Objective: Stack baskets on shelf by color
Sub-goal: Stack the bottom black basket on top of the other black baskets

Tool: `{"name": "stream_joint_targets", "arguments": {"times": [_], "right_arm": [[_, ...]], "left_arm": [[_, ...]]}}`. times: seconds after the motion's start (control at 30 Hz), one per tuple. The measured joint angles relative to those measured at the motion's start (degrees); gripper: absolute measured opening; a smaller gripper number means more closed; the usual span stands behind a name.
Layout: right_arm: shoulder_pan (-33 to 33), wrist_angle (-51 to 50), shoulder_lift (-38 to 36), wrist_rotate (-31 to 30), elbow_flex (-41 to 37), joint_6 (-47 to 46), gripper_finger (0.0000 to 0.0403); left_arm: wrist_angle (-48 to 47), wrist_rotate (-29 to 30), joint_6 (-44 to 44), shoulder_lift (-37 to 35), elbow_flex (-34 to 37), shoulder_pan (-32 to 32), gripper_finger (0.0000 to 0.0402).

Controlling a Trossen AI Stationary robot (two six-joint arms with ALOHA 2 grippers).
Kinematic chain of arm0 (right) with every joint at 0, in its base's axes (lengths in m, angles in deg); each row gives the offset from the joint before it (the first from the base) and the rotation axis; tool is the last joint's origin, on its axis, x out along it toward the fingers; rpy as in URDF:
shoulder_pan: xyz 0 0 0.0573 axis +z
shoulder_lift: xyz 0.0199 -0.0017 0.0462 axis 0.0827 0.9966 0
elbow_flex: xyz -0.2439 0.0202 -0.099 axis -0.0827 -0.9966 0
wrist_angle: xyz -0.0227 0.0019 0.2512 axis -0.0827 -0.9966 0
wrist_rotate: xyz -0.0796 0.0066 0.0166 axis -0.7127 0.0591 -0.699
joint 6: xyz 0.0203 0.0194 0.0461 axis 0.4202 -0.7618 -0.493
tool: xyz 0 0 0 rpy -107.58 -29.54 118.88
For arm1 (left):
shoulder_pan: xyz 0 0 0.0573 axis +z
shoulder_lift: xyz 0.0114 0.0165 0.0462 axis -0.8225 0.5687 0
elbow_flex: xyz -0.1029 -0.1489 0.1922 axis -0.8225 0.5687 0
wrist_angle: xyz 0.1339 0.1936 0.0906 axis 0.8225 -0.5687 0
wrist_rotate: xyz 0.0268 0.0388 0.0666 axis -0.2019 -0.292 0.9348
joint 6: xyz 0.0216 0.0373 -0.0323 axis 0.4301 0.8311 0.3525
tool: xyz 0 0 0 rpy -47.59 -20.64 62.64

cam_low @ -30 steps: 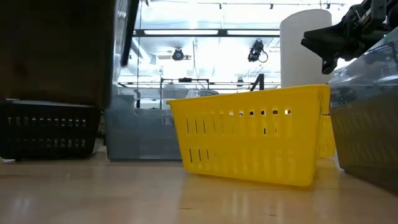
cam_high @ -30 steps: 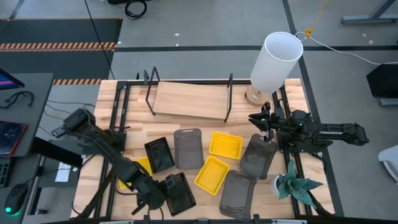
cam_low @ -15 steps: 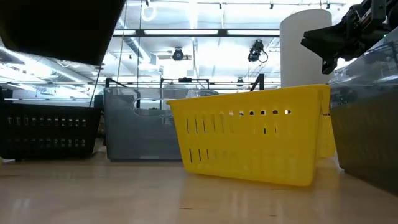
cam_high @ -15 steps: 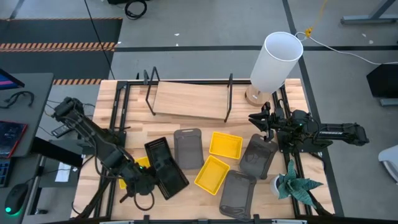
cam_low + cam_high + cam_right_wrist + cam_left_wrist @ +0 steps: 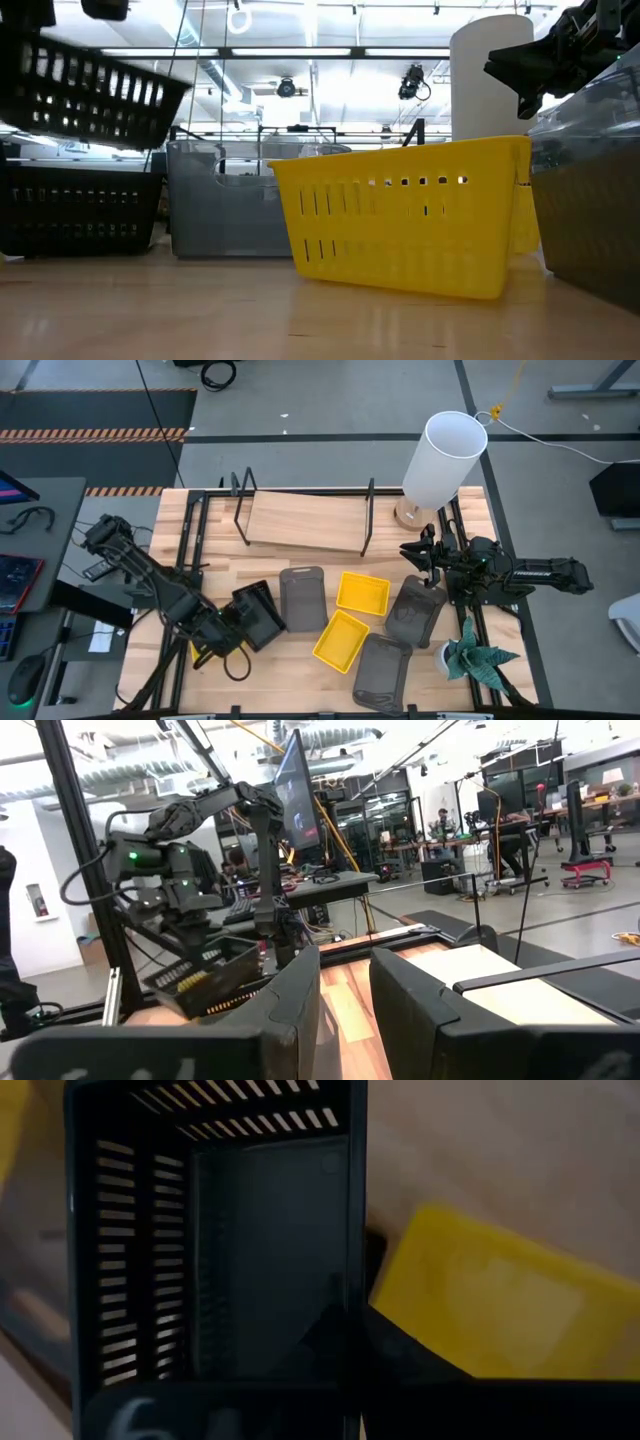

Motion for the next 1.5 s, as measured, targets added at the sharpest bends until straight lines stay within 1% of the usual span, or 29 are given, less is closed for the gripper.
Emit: {"name": "stream_joint_targets", "arguments": {"times": [0.17,0.33,0.4,0.5,0.6,0.73,0.87,1.03,1.37,1.5], "right_arm": [[0.0,0.0,-0.01,-0.01,0.0,-0.01,0.0096],[0.0,0.0,-0.02,-0.02,0.0,0.0,0.0096],[0.0,0.0,-0.02,0.0,-0.01,0.0,0.0096],[0.0,0.01,-0.01,-0.01,-0.01,0.0,0.0096],[0.0,0.0,-0.02,0.0,-0.02,0.0,0.0096],[0.0,0.01,-0.02,-0.01,-0.01,0.0,0.0096],[0.0,0.0,-0.02,-0.02,-0.02,0.0,0.0096],[0.0,0.0,-0.02,-0.01,-0.02,0.0,0.0096],[0.0,0.0,-0.02,-0.02,-0.02,0.0,0.0096],[0.0,0.0,-0.02,-0.02,-0.01,-0.01,0.0096]], "left_arm": [[-5.26,0.76,2.87,0.0,0.0,1.35,0.0011],[-7.41,2.36,9.02,0.12,0.0,3.3,0.0011],[-7.29,2.34,11.71,0.47,0.0,4.39,0.0011],[-6.72,2.34,13.44,0.79,0.6,5.66,0.0011],[-5.32,1.08,15.69,0.94,3.32,6.48,0.0011],[-1.69,0.82,18.12,0.94,6.79,5.92,0.0011],[0.01,0.64,18.08,0.94,7.6,5.93,0.0014],[1.77,0.64,17.08,0.94,7.61,6.02,0.0045],[3.97,1.03,9.72,0.94,7.61,5.95,0.0084],[4.55,0.35,6.09,0.94,7.17,5.95,0.0096]]}}
